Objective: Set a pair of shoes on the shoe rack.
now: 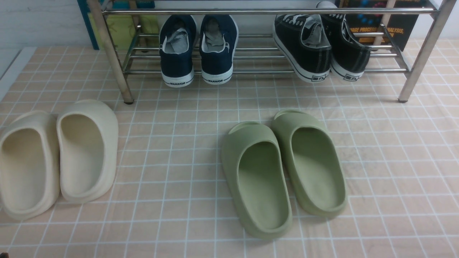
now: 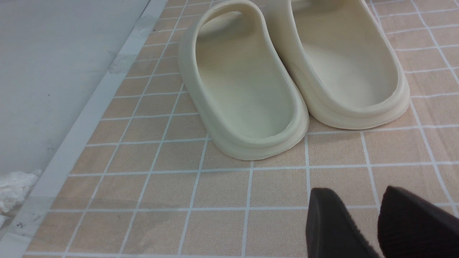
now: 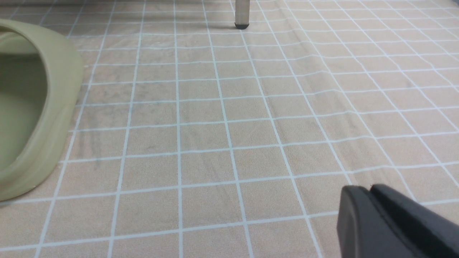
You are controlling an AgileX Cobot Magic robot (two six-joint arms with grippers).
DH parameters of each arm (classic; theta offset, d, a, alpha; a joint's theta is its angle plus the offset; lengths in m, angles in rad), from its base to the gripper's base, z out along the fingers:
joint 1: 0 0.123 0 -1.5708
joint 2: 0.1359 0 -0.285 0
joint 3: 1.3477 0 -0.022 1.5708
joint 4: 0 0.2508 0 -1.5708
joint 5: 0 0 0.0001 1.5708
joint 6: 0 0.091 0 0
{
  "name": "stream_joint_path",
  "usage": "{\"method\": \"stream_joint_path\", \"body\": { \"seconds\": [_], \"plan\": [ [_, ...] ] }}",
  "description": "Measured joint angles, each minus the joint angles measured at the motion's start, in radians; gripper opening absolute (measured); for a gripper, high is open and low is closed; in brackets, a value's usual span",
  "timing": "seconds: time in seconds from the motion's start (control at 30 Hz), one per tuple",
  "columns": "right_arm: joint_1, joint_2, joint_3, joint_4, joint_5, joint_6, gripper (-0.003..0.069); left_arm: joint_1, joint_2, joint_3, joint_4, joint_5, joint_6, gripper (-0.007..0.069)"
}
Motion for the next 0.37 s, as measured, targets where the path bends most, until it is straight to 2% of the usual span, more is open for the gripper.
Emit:
{"method": "stream_joint_path", "body": {
  "seconds": [0.37],
  "plan": [
    [0.0, 0.0, 0.0, 0.0, 0.0, -0.001, 0.0057, 0.0, 0.0, 0.0, 0.0, 0.0, 0.0, 0.0239]
  ]
}}
